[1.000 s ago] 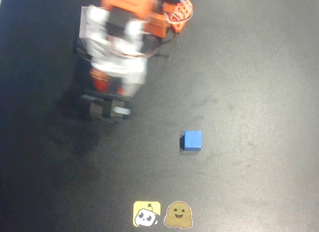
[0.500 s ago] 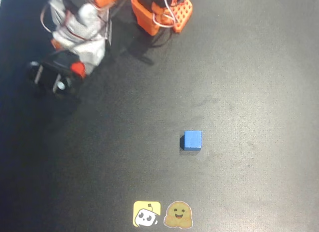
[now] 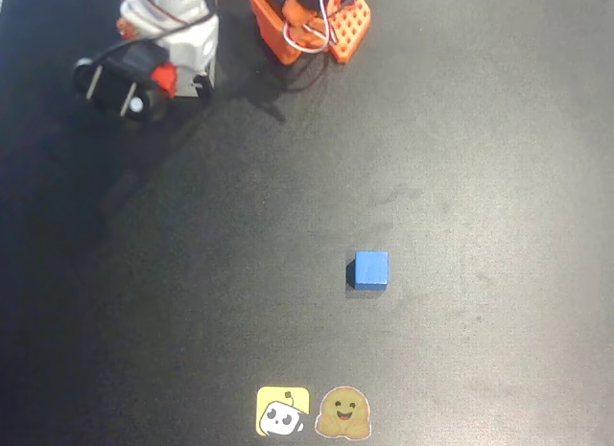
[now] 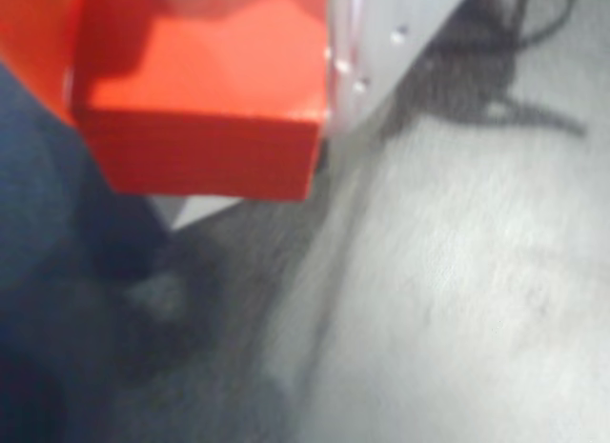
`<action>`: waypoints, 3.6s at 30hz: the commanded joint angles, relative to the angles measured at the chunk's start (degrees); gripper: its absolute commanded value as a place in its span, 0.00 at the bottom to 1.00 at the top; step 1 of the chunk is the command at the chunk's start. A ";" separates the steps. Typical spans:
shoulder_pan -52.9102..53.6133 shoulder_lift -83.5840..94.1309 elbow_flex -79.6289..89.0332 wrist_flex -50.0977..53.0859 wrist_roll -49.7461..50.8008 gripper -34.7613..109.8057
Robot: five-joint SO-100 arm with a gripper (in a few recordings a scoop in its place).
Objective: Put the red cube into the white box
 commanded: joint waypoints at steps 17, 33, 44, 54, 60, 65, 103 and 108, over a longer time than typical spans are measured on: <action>13.80 6.15 10.28 -1.05 -9.93 0.24; 15.47 14.59 21.53 -6.50 -10.81 0.31; 16.17 16.96 21.27 -7.38 -15.64 0.40; 17.58 16.96 22.59 -9.67 -13.36 0.24; 13.54 15.56 20.30 -12.04 -10.37 0.24; 6.86 2.90 12.74 -15.56 -7.65 0.24; -50.27 33.84 38.32 -14.85 24.61 0.24; -50.71 52.21 46.23 -9.32 22.94 0.24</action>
